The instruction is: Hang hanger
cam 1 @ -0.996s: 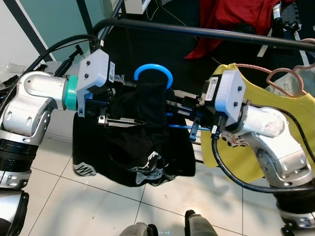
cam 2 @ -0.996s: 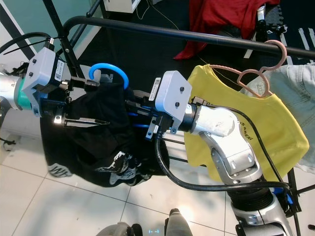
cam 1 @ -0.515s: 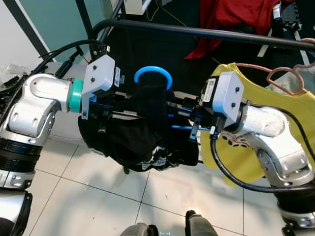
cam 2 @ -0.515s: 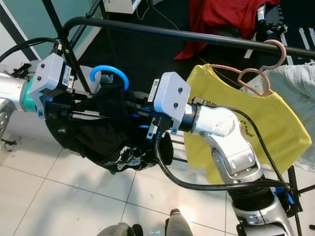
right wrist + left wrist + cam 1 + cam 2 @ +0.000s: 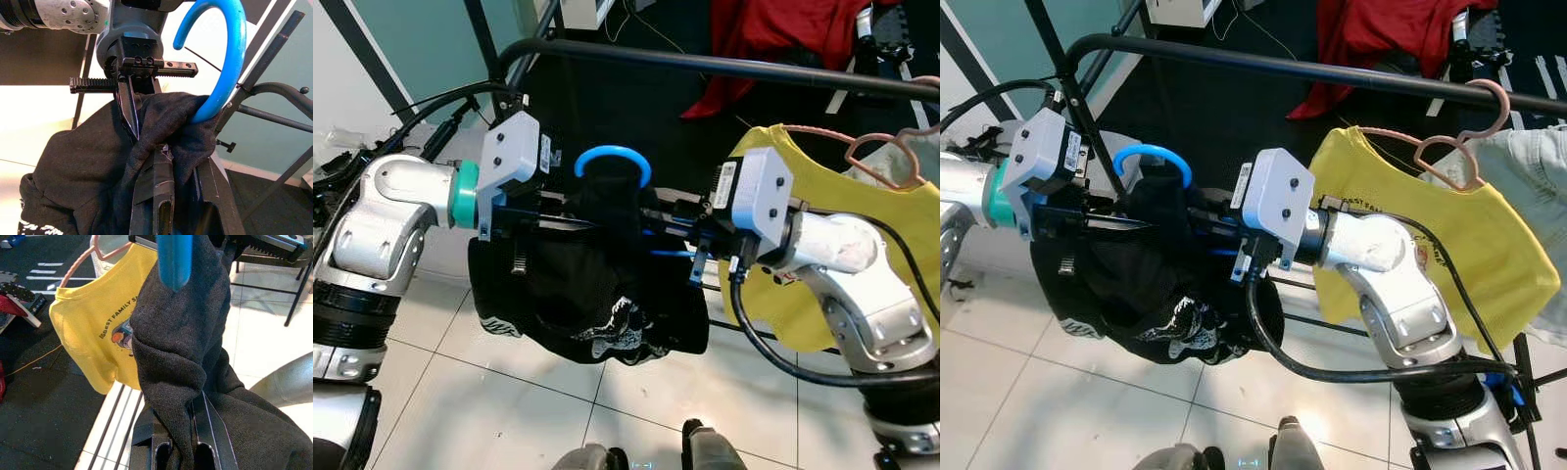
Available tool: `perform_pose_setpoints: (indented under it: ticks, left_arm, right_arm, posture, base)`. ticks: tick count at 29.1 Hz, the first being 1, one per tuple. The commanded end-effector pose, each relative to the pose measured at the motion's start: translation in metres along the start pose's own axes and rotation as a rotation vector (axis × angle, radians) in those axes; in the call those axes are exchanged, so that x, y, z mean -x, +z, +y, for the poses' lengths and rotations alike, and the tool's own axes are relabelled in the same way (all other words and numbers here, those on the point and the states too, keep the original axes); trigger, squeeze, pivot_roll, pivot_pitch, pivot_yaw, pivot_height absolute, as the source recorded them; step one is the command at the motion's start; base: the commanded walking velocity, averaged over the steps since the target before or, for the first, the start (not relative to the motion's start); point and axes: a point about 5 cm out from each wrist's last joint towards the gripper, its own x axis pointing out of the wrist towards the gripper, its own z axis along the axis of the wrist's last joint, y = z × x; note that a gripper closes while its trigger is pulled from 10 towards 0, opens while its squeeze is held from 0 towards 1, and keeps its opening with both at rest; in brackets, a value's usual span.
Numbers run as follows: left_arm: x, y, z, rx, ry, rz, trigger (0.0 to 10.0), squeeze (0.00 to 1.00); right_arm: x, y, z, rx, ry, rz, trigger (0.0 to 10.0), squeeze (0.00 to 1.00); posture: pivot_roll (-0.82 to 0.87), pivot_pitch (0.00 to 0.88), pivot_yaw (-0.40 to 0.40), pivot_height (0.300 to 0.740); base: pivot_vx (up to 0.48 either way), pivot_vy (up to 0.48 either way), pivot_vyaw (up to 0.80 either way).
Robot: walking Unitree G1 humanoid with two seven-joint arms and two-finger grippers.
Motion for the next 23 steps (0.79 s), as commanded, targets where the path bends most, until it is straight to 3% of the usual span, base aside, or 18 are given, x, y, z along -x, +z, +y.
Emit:
perform_pose_setpoints:
  ticks: [1, 2, 3, 4, 8, 9, 10, 11, 15, 17, 23]
  left_arm:
    - [-0.015, 0.001, -0.009, 0.005, -0.065, -0.034, 0.0, 0.0]
    - [-0.015, 0.001, -0.009, 0.005, -0.065, -0.034, 0.0, 0.0]
    - [-0.014, 0.002, -0.008, 0.005, -0.057, -0.039, 0.0, 0.0]
    - [-0.012, 0.001, -0.007, 0.004, -0.043, -0.037, 0.0, 0.0]
    - [-0.01, 0.0, -0.006, 0.007, -0.018, -0.035, 0.0, 0.0]
    - [-0.009, -0.001, -0.005, 0.007, -0.001, -0.036, 0.0, 0.0]
    - [-0.009, -0.001, -0.004, 0.008, 0.01, -0.038, 0.0, 0.0]
    - [-0.008, -0.001, -0.003, 0.011, 0.024, -0.044, 0.0, 0.0]
    - [-0.007, 0.0, -0.002, 0.015, 0.04, -0.055, 0.0, 0.0]
    - [-0.006, 0.003, 0.002, 0.014, 0.066, -0.078, 0.0, 0.0]
    - [-0.005, 0.007, 0.011, 0.01, 0.103, -0.105, 0.0, 0.0]
  right_arm:
    - [-0.01, 0.023, -0.005, 0.062, -0.047, -0.128, 10.0, 0.0]
    - [-0.01, 0.023, -0.005, 0.062, -0.047, -0.128, 10.0, 0.0]
    - [-0.008, 0.02, -0.008, 0.06, -0.073, -0.116, 10.0, 0.28]
    - [-0.003, 0.018, -0.008, 0.041, -0.066, -0.098, 10.0, 1.0]
    - [0.005, 0.018, -0.007, -0.01, -0.042, -0.078, 10.0, 1.0]
    - [0.013, 0.021, -0.004, -0.082, 0.002, -0.071, 10.0, 1.0]
    - [0.017, 0.024, -0.001, -0.13, 0.034, -0.068, 10.0, 0.0]
    - [0.027, 0.032, -0.001, -0.192, 0.05, -0.098, 10.0, 0.0]
    - [0.042, 0.046, -0.002, -0.252, 0.051, -0.162, 10.0, 0.0]
    - [0.06, 0.057, -0.007, -0.286, -0.002, -0.227, 10.0, 0.0]
    - [0.076, 0.052, -0.006, -0.267, -0.093, -0.174, 10.0, 0.0]
  posture:
    - [-0.11, 0.057, 0.151, 0.74]
    - [-0.11, 0.057, 0.151, 0.74]
    - [-0.11, 0.057, 0.151, 0.74]
    - [-0.1, 0.054, 0.148, 0.74]
    - [-0.11, 0.053, 0.147, 0.74]
    - [-0.11, 0.052, 0.145, 0.74]
    - [-0.11, 0.052, 0.145, 0.74]
    - [-0.11, 0.052, 0.145, 0.74]
    - [-0.11, 0.053, 0.148, 0.74]
    - [-0.12, 0.054, 0.149, 0.74]
    - [-0.13, 0.056, 0.156, 0.74]
  base:
    - [0.0, 0.0, 0.0]
    - [0.0, 0.0, 0.0]
    - [0.0, 0.0, 0.0]
    - [0.0, 0.0, 0.0]
    - [0.0, 0.0, 0.0]
    - [0.0, 0.0, 0.0]
    - [0.0, 0.0, 0.0]
    - [0.0, 0.0, 0.0]
    - [0.0, 0.0, 0.0]
    - [0.0, 0.0, 0.0]
    - [0.0, 0.0, 0.0]
